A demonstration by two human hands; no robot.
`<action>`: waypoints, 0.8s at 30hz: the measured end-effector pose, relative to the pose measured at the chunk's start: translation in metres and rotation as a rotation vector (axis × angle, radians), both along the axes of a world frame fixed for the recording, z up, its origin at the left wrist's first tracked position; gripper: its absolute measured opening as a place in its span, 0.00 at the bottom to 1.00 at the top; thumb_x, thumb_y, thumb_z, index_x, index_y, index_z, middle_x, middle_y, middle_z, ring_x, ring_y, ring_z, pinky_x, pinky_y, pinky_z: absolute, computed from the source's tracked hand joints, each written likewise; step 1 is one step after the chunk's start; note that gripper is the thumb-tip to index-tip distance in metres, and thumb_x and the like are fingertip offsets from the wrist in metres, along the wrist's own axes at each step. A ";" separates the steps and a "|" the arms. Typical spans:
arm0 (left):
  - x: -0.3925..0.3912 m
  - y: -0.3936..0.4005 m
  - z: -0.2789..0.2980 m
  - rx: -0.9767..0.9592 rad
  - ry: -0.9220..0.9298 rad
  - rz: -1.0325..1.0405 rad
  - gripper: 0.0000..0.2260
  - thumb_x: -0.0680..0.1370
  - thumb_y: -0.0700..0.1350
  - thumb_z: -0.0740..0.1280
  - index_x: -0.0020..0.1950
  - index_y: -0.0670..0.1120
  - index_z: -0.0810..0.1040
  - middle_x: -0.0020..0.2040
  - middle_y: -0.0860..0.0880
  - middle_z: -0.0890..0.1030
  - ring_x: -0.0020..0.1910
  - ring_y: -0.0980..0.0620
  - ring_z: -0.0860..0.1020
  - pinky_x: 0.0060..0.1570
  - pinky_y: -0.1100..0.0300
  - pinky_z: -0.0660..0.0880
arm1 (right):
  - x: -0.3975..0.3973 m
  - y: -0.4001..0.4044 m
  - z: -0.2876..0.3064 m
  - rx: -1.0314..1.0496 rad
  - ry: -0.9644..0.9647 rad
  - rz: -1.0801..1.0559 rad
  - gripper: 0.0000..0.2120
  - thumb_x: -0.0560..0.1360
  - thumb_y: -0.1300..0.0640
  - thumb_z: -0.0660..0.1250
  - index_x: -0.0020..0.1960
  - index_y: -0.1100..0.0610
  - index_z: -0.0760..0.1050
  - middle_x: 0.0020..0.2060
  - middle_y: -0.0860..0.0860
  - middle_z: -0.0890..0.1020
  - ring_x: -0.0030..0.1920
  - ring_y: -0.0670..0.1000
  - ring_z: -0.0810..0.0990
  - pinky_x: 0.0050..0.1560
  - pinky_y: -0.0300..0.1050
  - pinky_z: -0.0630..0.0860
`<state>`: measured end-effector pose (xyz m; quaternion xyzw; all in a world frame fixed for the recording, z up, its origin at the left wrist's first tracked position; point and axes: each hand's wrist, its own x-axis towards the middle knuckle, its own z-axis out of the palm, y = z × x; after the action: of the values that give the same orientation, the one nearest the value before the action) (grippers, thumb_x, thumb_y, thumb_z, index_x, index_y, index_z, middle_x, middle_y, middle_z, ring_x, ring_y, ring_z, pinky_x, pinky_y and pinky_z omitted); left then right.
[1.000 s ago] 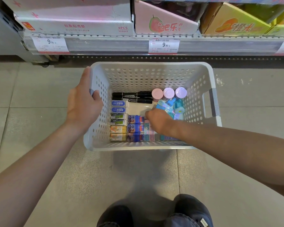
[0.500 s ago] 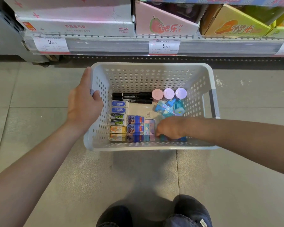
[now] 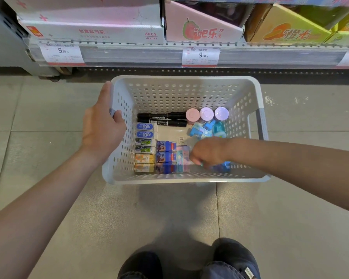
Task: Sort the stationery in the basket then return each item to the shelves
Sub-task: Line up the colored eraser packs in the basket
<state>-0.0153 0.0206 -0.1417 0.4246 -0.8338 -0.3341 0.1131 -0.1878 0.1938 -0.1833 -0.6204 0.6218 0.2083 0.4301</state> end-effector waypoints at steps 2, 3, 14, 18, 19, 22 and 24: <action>0.000 0.000 -0.001 -0.005 -0.006 0.001 0.29 0.80 0.38 0.59 0.78 0.51 0.54 0.42 0.36 0.75 0.32 0.42 0.73 0.33 0.41 0.78 | -0.010 -0.004 0.004 -0.106 -0.123 -0.258 0.08 0.75 0.63 0.66 0.54 0.60 0.78 0.45 0.53 0.81 0.41 0.47 0.75 0.41 0.37 0.71; 0.000 0.000 -0.001 -0.008 -0.006 -0.001 0.29 0.80 0.38 0.59 0.78 0.51 0.54 0.42 0.36 0.75 0.32 0.41 0.74 0.33 0.41 0.78 | -0.015 -0.006 0.005 -0.150 -0.211 -0.447 0.08 0.75 0.64 0.66 0.53 0.62 0.79 0.42 0.53 0.82 0.38 0.46 0.77 0.41 0.37 0.73; 0.000 0.001 0.000 -0.026 -0.007 -0.006 0.28 0.79 0.38 0.59 0.77 0.50 0.55 0.41 0.35 0.75 0.32 0.43 0.73 0.36 0.43 0.76 | -0.030 -0.008 0.014 -0.120 -0.580 -0.988 0.06 0.72 0.68 0.69 0.49 0.64 0.79 0.36 0.53 0.80 0.32 0.41 0.80 0.38 0.30 0.78; 0.000 0.000 0.001 -0.017 -0.006 -0.001 0.28 0.80 0.38 0.59 0.77 0.50 0.55 0.43 0.35 0.76 0.34 0.42 0.75 0.37 0.42 0.78 | -0.030 -0.009 0.014 -0.131 -0.514 -0.946 0.10 0.74 0.69 0.67 0.55 0.65 0.78 0.36 0.52 0.79 0.28 0.38 0.79 0.33 0.28 0.76; -0.001 0.000 0.001 -0.012 -0.004 0.002 0.28 0.80 0.38 0.59 0.77 0.50 0.55 0.41 0.36 0.76 0.33 0.44 0.74 0.37 0.43 0.77 | -0.030 -0.010 0.013 -0.144 -0.482 -0.938 0.09 0.75 0.67 0.66 0.54 0.65 0.79 0.37 0.52 0.79 0.27 0.38 0.79 0.34 0.29 0.77; -0.001 0.001 0.000 -0.009 0.001 0.012 0.28 0.79 0.37 0.59 0.78 0.50 0.54 0.34 0.43 0.70 0.30 0.49 0.69 0.34 0.44 0.76 | -0.033 -0.012 0.011 -0.202 -0.336 -0.878 0.08 0.75 0.63 0.67 0.51 0.66 0.80 0.40 0.56 0.82 0.29 0.39 0.79 0.41 0.31 0.78; 0.000 0.001 0.000 -0.010 0.005 0.014 0.28 0.79 0.37 0.59 0.78 0.50 0.55 0.33 0.45 0.69 0.30 0.50 0.68 0.34 0.45 0.76 | -0.033 -0.013 0.011 -0.214 -0.247 -0.770 0.08 0.73 0.62 0.70 0.50 0.64 0.82 0.42 0.56 0.83 0.34 0.42 0.77 0.42 0.32 0.75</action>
<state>-0.0157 0.0214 -0.1418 0.4289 -0.8324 -0.3300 0.1197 -0.2210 0.1809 -0.1723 -0.4041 0.7702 -0.1095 0.4812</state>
